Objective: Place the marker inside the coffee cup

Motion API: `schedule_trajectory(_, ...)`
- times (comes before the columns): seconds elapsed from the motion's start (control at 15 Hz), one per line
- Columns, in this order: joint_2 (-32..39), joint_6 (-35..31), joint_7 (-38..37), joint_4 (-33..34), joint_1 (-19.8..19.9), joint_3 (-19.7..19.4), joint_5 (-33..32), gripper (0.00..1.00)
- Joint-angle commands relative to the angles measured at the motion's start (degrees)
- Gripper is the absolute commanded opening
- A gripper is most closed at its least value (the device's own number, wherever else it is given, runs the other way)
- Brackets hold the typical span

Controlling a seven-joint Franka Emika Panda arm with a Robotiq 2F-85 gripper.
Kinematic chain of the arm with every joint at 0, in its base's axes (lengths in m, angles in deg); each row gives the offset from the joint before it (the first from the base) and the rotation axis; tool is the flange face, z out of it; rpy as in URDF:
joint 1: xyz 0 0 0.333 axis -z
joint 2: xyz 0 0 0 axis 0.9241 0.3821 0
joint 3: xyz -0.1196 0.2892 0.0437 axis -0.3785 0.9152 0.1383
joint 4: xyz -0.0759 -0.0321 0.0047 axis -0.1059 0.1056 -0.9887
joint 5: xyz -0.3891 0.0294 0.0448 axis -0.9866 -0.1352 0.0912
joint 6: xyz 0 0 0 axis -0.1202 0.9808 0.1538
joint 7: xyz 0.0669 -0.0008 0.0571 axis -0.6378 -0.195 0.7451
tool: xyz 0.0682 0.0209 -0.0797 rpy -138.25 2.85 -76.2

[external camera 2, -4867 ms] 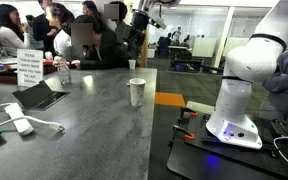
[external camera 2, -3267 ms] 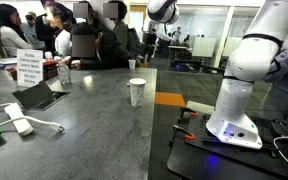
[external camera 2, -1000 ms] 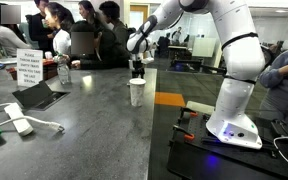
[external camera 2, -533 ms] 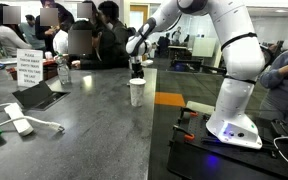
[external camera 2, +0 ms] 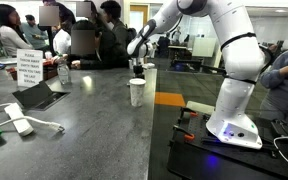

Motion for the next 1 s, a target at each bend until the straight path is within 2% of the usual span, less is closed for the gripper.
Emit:
schedule_trajectory(0.0, -0.6, -0.1, 2.8, -1.1, 1.9, 1.2, 3.1, 0.26)
schedule_trajectory(0.2, -0.8, -1.4, 3.1, -1.0, 0.8, 0.6, 1.3, 0.03)
schedule_trajectory(0.33, -1.0, -2.0, 1.8, -0.5, -1.0, -0.4, -2.3, 0.07)
schedule_trajectory(0.6, -1.3, -2.5, -0.7, 1.8, -4.6, -2.0, -11.1, 0.06)
schedule_trajectory(0.8, -2.6, 1.7, -0.3, 4.4, -6.4, -3.0, -17.5, 0.06)
schedule_trajectory(0.93, -4.3, 2.1, 0.2, 3.9, -7.1, -3.3, -21.3, 0.06)
